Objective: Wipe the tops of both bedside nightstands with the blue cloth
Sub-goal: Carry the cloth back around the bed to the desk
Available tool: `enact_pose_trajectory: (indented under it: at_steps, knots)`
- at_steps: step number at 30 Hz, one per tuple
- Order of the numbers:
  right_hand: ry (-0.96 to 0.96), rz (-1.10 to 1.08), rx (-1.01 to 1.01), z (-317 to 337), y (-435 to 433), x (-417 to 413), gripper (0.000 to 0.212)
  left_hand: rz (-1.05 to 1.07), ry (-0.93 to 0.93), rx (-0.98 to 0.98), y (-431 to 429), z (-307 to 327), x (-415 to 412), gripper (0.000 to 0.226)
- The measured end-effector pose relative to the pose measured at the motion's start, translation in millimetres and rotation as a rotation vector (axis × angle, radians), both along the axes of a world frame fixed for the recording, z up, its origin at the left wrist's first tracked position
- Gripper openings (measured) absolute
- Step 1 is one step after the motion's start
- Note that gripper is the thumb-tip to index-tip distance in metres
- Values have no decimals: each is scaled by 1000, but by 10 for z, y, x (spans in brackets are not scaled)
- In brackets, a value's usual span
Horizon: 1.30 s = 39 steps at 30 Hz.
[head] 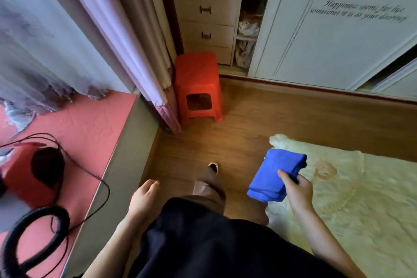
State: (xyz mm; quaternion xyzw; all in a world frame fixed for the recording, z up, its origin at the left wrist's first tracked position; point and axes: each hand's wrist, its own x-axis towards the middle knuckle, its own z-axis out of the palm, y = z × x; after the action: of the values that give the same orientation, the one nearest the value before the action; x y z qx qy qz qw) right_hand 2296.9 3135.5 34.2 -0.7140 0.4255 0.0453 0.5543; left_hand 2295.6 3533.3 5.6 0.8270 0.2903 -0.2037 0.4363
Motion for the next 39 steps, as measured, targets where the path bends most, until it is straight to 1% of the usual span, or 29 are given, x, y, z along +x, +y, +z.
enact_pose_trajectory:
  at_steps: [1,4,9,11,15,18,23,25,28,31,36,39]
  knots:
    - [8,-36,-8,0,-17,190,31,-34,9,-14,-16,-18,320,34]
    - [27,-169,-58,45,-144,624,24,-231,23,-49,-186,39,1265,19]
    - [52,-382,-79,234,-462,1111,13,-474,-18,-155,-824,320,2758,22]
    - [50,-460,-84,282,-615,1232,15,-556,-31,-184,-1123,401,3219,22]
    - [68,-530,-94,275,-922,1547,16,-666,-49,-175,-1703,413,3922,17]
    - [91,-583,-88,166,-1187,1891,18,-686,-10,-170,-2046,316,4325,17]
    - [39,-625,-37,19,-1765,2698,18,-624,46,-138,-2543,262,5014,20]
    - [1,-648,4,34,-2020,3042,21,-615,40,-101,-2727,307,5306,23]
    - [-84,-665,31,143,-2398,3498,18,-616,1,-86,-3013,375,5791,19]
    - [-99,-696,33,228,-2794,3823,19,-629,1,-90,-3428,416,6271,17]
    - [-114,-799,58,192,-3390,4132,18,-769,11,-117,-4432,409,6887,20]
    - [-105,-894,62,110,-3775,4201,11,-893,31,-109,-5169,355,7222,21]
